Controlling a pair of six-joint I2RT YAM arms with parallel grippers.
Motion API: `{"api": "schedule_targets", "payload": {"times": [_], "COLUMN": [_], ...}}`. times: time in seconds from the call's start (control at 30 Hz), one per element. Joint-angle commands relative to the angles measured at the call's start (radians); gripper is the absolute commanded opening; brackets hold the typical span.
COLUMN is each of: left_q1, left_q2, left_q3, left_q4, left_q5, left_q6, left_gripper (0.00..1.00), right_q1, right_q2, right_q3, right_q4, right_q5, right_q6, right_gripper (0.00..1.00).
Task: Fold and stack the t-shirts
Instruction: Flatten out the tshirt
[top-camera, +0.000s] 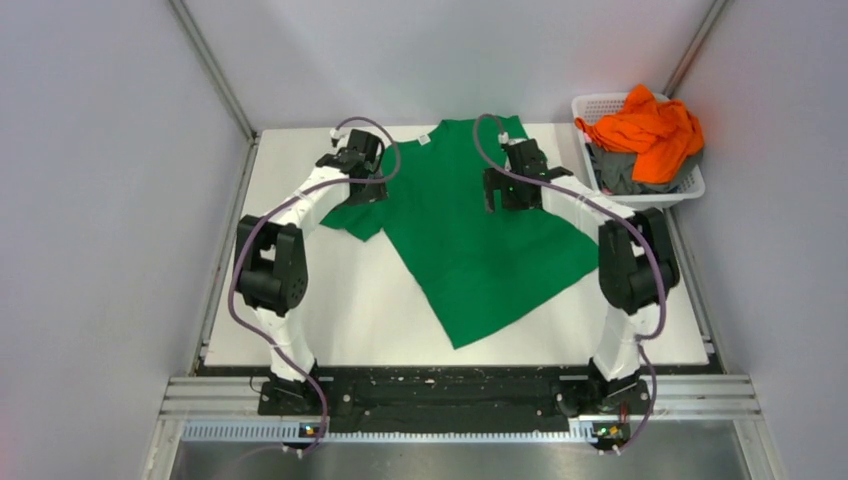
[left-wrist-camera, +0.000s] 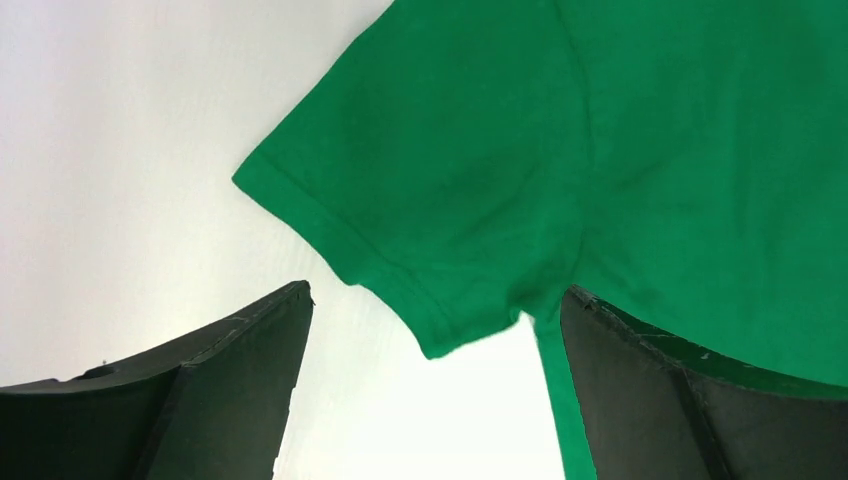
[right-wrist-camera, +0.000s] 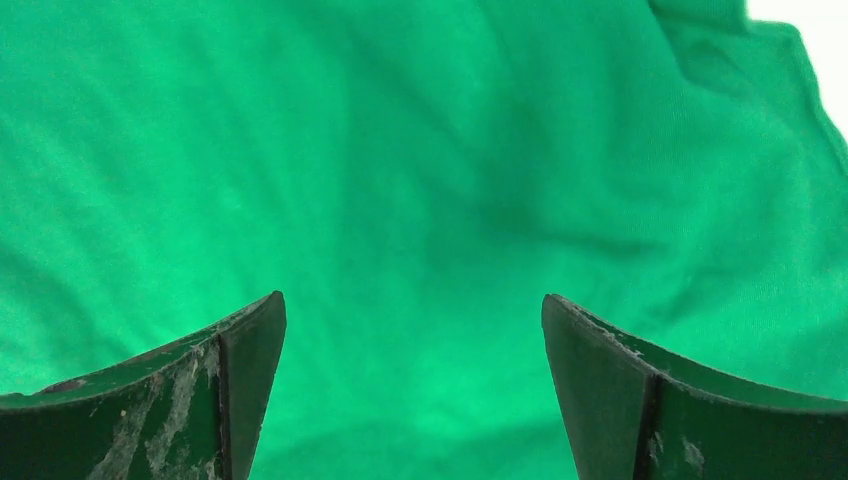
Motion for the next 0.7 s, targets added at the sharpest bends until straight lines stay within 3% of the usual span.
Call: {"api": "schedule_targets", "payload": {"times": [0.0, 0.4, 0.53, 0.67], "left_q1": [-0.009, 0.043, 0.069, 0.079], "left_q2": [-0.09, 0.203, 0.255, 0.248], "left_q3": [0.028, 0.256, 0.247, 0.157], "left_q4": [0.097, 0.162, 0.142, 0.116], "left_q5": [0.071, 0.356, 0.46, 0.477], "left_q6": [0.019, 0.039, 0.009, -0.025], "left_gripper": [0.99, 0.99, 0.99, 0.99], "right_q1": [0.008, 0.008, 0.007, 0.007], "right_q2": [-0.224, -0.521, -0.532, -0.467], "right_q3": [-0.068, -0.505, -0.594, -0.6], "right_q4": [0.09, 0.146, 0.191, 0.222], "right_q5": [0.019, -0.004, -0.015, 0.033], "right_q6": [0.036, 0.24, 0.27, 0.268], "right_gripper": [0.97, 0.99, 0.99, 0.99]}}
